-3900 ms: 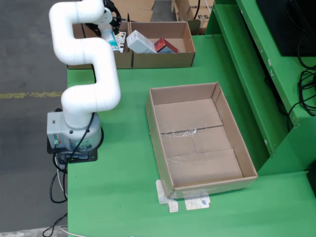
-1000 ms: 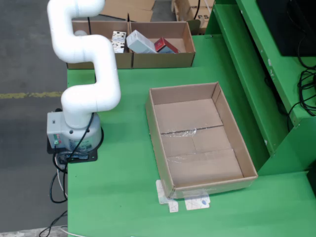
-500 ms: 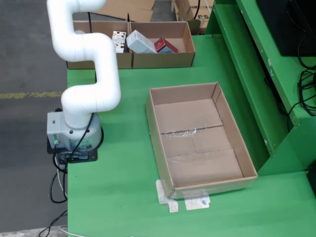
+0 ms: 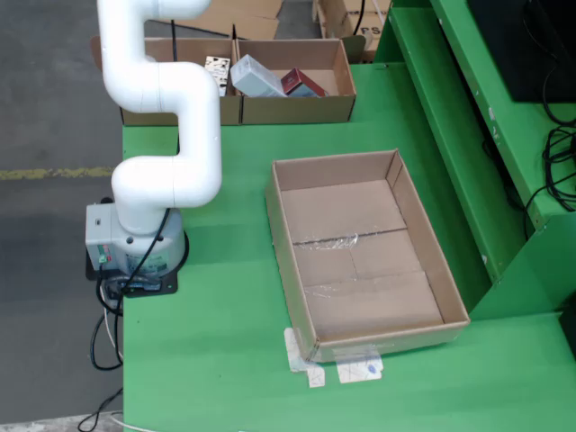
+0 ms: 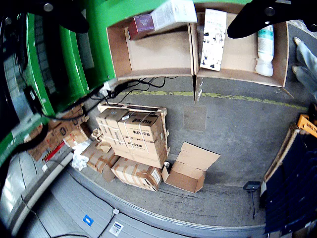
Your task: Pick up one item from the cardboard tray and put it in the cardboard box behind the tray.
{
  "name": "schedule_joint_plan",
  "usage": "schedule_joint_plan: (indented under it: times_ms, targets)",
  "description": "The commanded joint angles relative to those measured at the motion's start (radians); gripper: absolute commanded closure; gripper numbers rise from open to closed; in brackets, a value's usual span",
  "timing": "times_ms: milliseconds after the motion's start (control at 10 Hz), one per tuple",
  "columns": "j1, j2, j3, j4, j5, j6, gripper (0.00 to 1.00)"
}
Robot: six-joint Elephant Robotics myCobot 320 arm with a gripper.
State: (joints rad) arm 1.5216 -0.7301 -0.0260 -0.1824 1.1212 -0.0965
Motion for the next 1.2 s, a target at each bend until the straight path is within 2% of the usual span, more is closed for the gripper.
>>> schedule_joint_plan:
  times_ms: [0,100,200,400,500,700,1100]
  targets:
    - [-0.142,0.176,0.026,-0.444,0.082,0.008,0.0]
    - [-0.2,0.228,0.026,-0.527,0.117,-0.006,0.0]
    - [-0.2,0.228,0.026,-0.527,0.117,-0.006,0.0]
    - [-0.265,0.325,0.026,-0.698,0.142,0.021,0.0]
    - [-0.29,0.584,-0.407,-0.522,0.14,0.044,0.0]
    - [-0.324,0.754,-0.575,-0.524,0.131,0.084,0.0]
    - [-0.404,1.04,-0.739,-0.64,0.115,0.146,0.0]
